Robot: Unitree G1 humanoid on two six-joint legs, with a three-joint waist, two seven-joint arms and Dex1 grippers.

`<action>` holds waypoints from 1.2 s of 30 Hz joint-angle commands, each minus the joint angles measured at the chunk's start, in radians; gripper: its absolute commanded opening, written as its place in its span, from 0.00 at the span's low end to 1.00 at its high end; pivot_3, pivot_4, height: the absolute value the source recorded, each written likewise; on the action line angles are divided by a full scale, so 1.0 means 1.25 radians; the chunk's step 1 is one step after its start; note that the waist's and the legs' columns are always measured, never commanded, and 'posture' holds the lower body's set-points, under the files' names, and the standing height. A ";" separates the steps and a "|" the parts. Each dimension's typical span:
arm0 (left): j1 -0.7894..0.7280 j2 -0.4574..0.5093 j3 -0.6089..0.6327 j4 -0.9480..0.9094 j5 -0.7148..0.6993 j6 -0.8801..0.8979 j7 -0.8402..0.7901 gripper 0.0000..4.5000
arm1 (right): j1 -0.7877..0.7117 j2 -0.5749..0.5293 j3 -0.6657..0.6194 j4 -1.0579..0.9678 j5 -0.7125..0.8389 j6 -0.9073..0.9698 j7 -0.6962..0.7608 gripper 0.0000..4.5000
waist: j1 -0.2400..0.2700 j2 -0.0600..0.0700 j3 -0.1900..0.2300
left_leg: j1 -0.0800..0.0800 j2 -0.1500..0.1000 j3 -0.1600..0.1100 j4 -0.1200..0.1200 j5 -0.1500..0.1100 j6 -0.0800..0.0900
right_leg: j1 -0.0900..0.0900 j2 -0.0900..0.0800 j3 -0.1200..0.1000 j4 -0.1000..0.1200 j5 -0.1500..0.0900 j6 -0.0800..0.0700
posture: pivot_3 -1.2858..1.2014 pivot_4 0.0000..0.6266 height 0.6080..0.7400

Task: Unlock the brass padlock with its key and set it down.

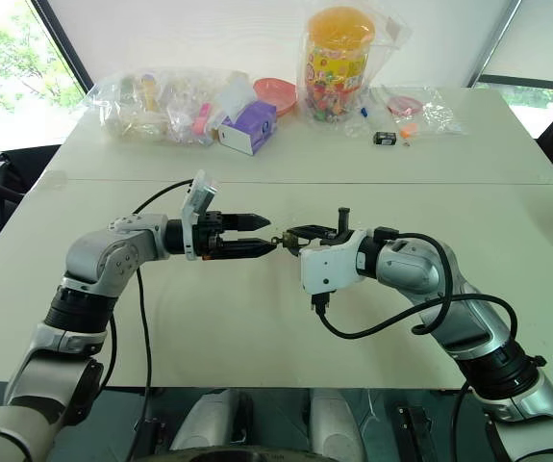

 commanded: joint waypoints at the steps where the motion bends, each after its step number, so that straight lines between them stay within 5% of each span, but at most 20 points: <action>1: -0.013 -0.004 0.000 -0.005 0.003 -0.014 -0.003 0.90 | -0.012 -0.002 -0.028 -0.034 0.003 -0.005 -0.001 0.15 | 0.000 0.000 0.000 | 0.000 0.000 0.000 0.000 0.000 0.000 | 0.000 0.000 0.000 0.000 0.000 0.000 | 0.52 0.24 0.96; 8: -0.007 -0.014 -0.007 0.001 0.006 -0.027 -0.008 0.85 | -0.013 -0.002 -0.031 -0.041 0.006 0.000 0.003 0.15 | 0.000 0.000 0.000 | 0.000 0.000 0.000 0.000 0.000 0.000 | 0.000 0.000 0.000 0.000 0.000 0.000 | 0.52 0.24 0.96; 11: -0.006 -0.017 -0.012 0.005 0.008 -0.034 -0.009 0.61 | -0.013 -0.002 -0.032 -0.047 0.008 0.005 0.006 0.15 | 0.000 0.000 0.000 | 0.000 0.000 0.000 0.000 0.000 0.000 | 0.000 0.000 0.000 0.000 0.000 0.000 | 0.52 0.24 0.96; 16: -0.003 -0.025 -0.020 0.011 0.012 -0.043 -0.009 0.04 | -0.013 -0.004 -0.035 -0.052 0.009 0.009 0.010 0.15 | 0.000 0.000 0.000 | 0.000 0.000 0.000 0.000 0.000 0.000 | 0.000 0.000 0.000 0.000 0.000 0.000 | 0.52 0.24 0.96; 28: 0.032 -0.017 -0.056 -0.029 0.087 -0.174 -0.020 0.02 | -0.029 0.035 -0.062 -0.104 0.117 0.168 0.049 0.15 | 0.000 0.000 0.000 | 0.000 0.000 0.000 0.000 0.000 0.000 | 0.000 0.000 0.000 0.000 0.000 0.000 | 0.52 0.24 0.96; 36: 0.056 -0.060 -0.075 -0.012 0.249 -0.600 -0.011 0.02 | -0.031 0.034 -0.063 -0.172 0.259 0.394 0.121 0.15 | 0.002 0.000 0.000 | 0.000 0.000 0.000 0.000 0.000 0.000 | 0.000 -0.001 0.000 0.000 0.000 0.000 | 0.52 0.24 0.96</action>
